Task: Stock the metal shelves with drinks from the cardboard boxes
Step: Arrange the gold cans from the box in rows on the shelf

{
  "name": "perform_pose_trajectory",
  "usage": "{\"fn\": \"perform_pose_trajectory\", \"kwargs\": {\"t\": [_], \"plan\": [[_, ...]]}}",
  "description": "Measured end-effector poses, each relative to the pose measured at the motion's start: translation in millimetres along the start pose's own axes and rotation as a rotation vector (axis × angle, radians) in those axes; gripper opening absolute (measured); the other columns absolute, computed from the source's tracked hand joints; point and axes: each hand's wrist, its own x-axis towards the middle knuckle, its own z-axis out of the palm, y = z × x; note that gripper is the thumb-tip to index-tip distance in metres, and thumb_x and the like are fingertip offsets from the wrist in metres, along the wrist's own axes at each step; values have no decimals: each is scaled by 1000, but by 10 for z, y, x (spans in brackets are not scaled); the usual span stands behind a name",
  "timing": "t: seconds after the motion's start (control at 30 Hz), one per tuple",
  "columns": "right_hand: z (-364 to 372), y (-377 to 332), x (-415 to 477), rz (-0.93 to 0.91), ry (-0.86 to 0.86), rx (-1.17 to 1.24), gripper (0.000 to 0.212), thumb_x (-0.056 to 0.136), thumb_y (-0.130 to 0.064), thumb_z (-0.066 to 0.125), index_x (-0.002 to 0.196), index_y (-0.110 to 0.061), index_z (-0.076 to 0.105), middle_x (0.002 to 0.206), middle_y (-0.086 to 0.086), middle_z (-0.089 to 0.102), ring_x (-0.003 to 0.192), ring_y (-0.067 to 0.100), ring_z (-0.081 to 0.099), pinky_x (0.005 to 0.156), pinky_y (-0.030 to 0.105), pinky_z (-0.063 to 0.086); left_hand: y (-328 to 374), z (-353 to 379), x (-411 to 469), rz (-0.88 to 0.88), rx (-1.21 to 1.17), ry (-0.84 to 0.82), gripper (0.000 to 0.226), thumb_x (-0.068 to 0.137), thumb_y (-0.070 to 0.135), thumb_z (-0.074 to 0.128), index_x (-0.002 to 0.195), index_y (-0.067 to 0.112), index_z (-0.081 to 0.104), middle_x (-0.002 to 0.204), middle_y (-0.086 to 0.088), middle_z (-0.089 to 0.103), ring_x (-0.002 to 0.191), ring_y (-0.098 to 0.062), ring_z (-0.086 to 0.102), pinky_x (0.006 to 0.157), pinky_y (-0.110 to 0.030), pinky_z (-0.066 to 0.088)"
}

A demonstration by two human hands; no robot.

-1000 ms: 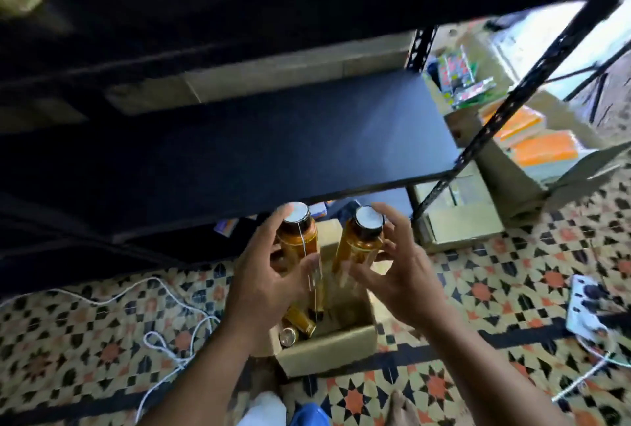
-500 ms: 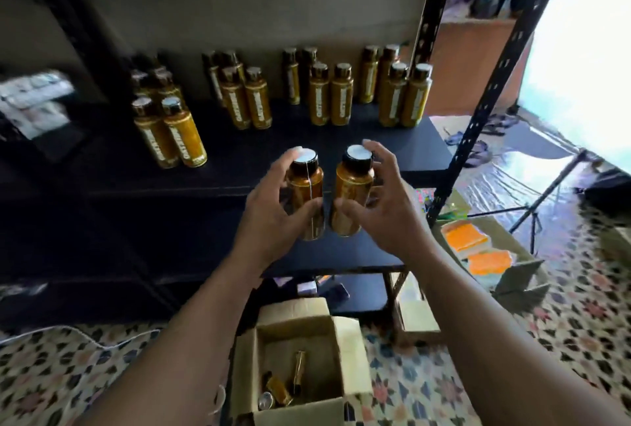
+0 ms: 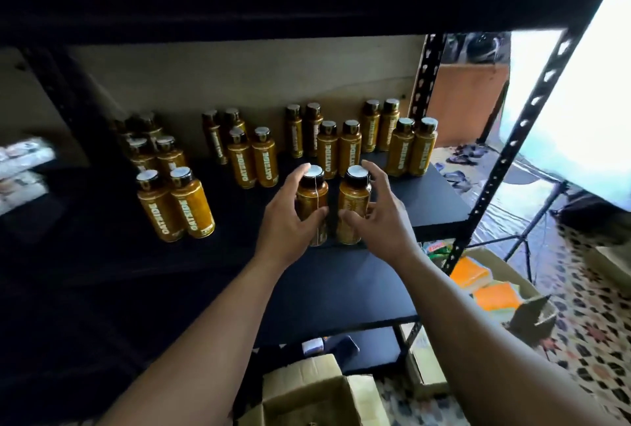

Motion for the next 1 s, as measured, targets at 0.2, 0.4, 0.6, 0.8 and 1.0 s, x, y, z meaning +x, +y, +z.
{"fn": "perform_pose_trajectory", "kwargs": {"t": [0.2, 0.4, 0.6, 0.8, 1.0], "plan": [[187, 191, 305, 95, 42, -42, 87, 82, -31, 79, 145, -60, 27, 132, -13, 65, 104, 22, 69, 89, 53, 57, -403, 75, 392, -11, -11, -125, 78, 92, 31, 73, 150, 51, 25, 155, 9, 41, 141, -11, 40, 112, -43, 43], [145, 450, 502, 121, -29, -19, 89, 85, -27, 80, 147, -61, 26, 131, -17, 65, 110, 15, 69, 90, 52, 58, -530, 339, 575, -1, -29, -117, 79, 92, 28, 73, 153, 43, 26, 159, 12, 35, 141, 0, 31, 109, -27, 35], [28, 664, 707, 56, -154, 8, 93, 86, -23, 81, 151, -58, 24, 134, -14, 64, 112, 14, 69, 90, 52, 59, -443, 537, 686, -40, 0, -115, 80, 93, 27, 72, 154, 44, 22, 161, 10, 31, 144, -4, 28, 112, -30, 34], [-37, 761, 855, 5, -222, 15, 92, 85, -28, 81, 150, -58, 22, 133, -16, 64, 111, 9, 69, 92, 49, 59, -381, 565, 733, -43, 23, -110, 79, 93, 36, 71, 155, 40, 23, 158, 13, 35, 136, 3, 30, 109, -29, 34], [-128, 714, 957, 4, -193, 153, 72, 86, -44, 75, 146, -55, 37, 139, -20, 58, 123, 5, 61, 100, 45, 56, -350, 470, 786, -101, -19, -81, 82, 88, 56, 69, 152, 54, 18, 161, 5, 34, 136, -8, 38, 104, -37, 41]]}}
